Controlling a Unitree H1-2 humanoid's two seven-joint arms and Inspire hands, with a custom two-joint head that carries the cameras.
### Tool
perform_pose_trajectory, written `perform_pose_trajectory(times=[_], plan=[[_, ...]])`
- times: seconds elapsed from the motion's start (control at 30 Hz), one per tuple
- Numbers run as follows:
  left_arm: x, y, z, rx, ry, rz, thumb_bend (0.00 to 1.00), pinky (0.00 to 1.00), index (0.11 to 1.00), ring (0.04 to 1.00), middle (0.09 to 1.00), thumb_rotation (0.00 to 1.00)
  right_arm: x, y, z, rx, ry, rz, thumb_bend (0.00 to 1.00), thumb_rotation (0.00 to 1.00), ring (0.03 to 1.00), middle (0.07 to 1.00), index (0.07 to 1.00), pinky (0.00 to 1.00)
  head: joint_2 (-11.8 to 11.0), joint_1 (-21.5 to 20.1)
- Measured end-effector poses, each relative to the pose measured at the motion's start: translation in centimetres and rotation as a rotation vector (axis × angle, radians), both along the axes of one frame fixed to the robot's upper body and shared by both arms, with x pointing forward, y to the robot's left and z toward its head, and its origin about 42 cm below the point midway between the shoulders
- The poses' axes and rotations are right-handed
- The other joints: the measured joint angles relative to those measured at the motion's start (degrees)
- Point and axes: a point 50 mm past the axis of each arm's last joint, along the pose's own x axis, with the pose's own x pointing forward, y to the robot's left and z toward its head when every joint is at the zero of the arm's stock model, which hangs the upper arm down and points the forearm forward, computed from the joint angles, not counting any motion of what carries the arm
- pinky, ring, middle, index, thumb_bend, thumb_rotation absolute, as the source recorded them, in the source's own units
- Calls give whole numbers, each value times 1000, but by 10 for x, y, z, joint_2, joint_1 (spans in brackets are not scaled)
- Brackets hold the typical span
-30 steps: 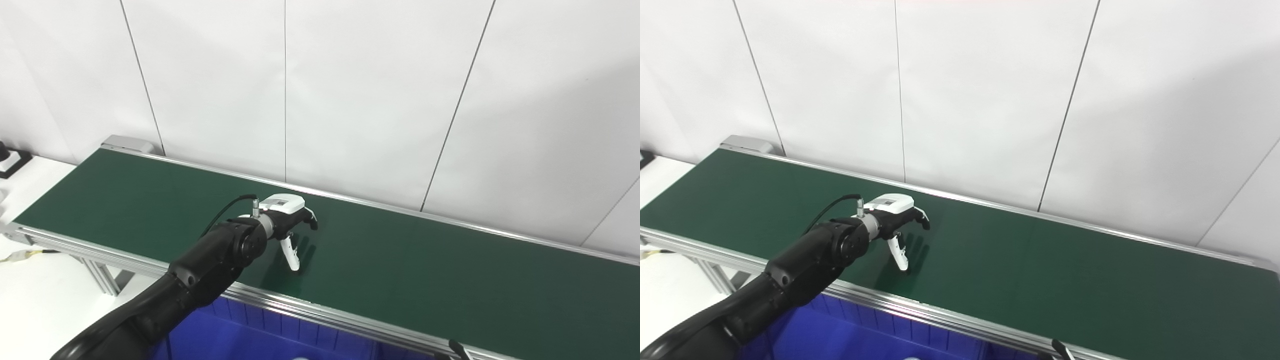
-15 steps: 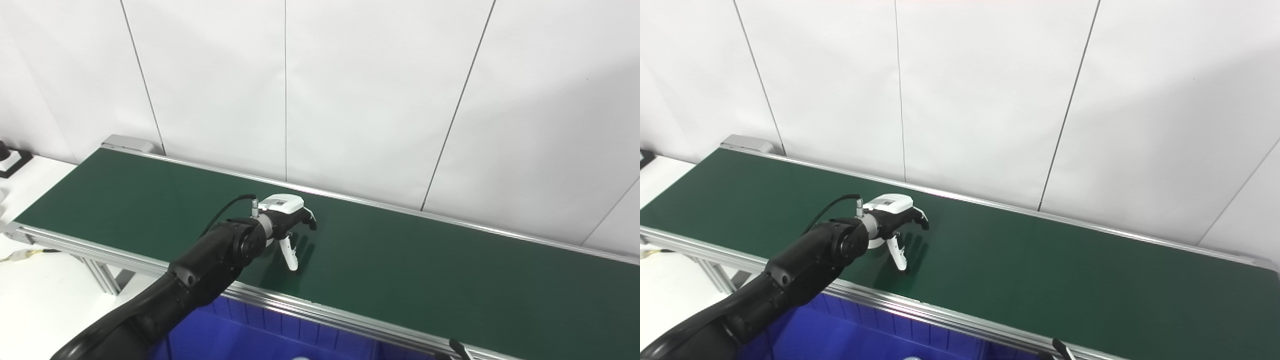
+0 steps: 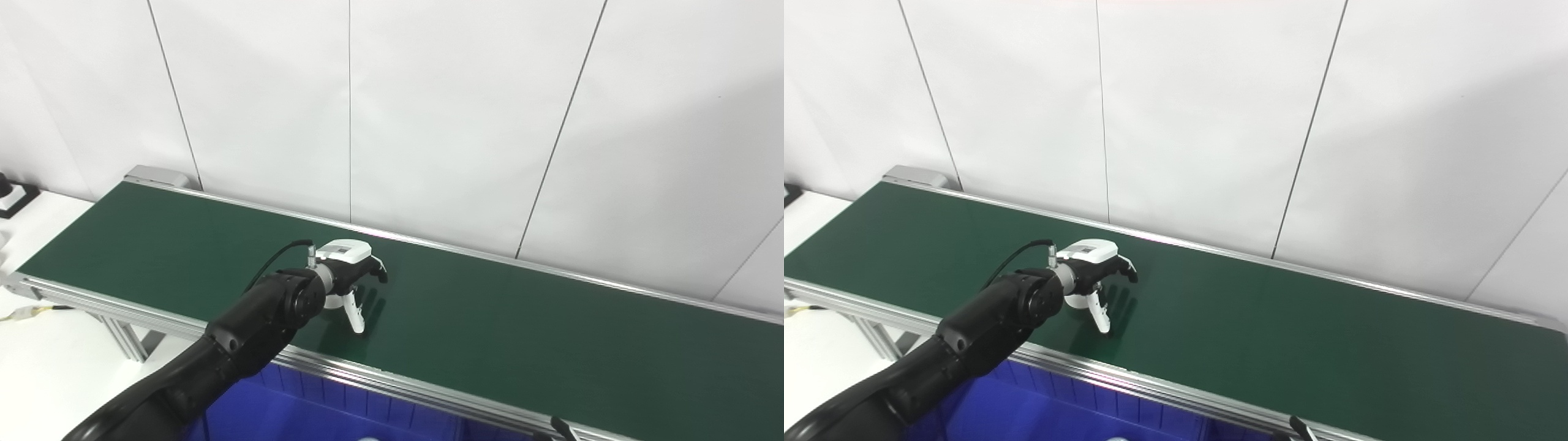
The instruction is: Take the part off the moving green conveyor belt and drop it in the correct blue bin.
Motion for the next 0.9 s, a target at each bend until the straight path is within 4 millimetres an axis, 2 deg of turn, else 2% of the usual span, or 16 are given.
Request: perform_pose_trajectory(times=[0.9], plan=[[-3,2,-4,-3,3,8,859,871,767,844,866,0,-3,-3,0,-7,3,6,431,657,744,794,896,664,4,0]])
